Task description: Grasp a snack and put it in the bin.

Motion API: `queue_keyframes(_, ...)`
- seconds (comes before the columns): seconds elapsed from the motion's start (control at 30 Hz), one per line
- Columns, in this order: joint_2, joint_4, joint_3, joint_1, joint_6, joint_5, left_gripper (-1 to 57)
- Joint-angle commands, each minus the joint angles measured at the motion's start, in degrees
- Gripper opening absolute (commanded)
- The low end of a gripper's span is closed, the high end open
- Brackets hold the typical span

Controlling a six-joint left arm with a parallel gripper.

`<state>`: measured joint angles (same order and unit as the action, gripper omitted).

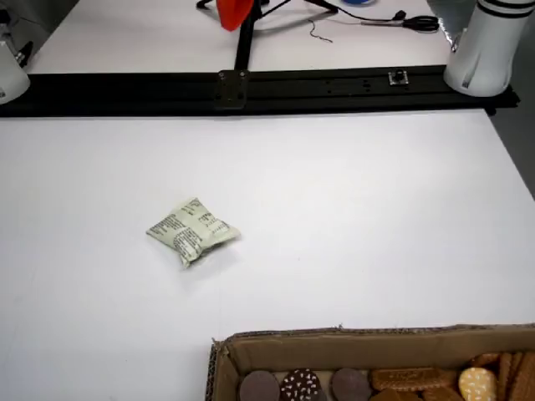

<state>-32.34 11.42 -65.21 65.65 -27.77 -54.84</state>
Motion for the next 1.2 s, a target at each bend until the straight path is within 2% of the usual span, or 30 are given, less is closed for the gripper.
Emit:
queue_keyframes(0.03, 0.0, 0.0, 0.0, 0.0, 0.06, 0.0, 3.3)
queue_keyframes(0.83, 0.0, 0.0, 0.0, -0.12, 0.23, 0.0, 4.4)
queue_keyframes(1.2, 0.0, 0.0, 0.0, -0.71, 1.65, -0.95, 2.1)
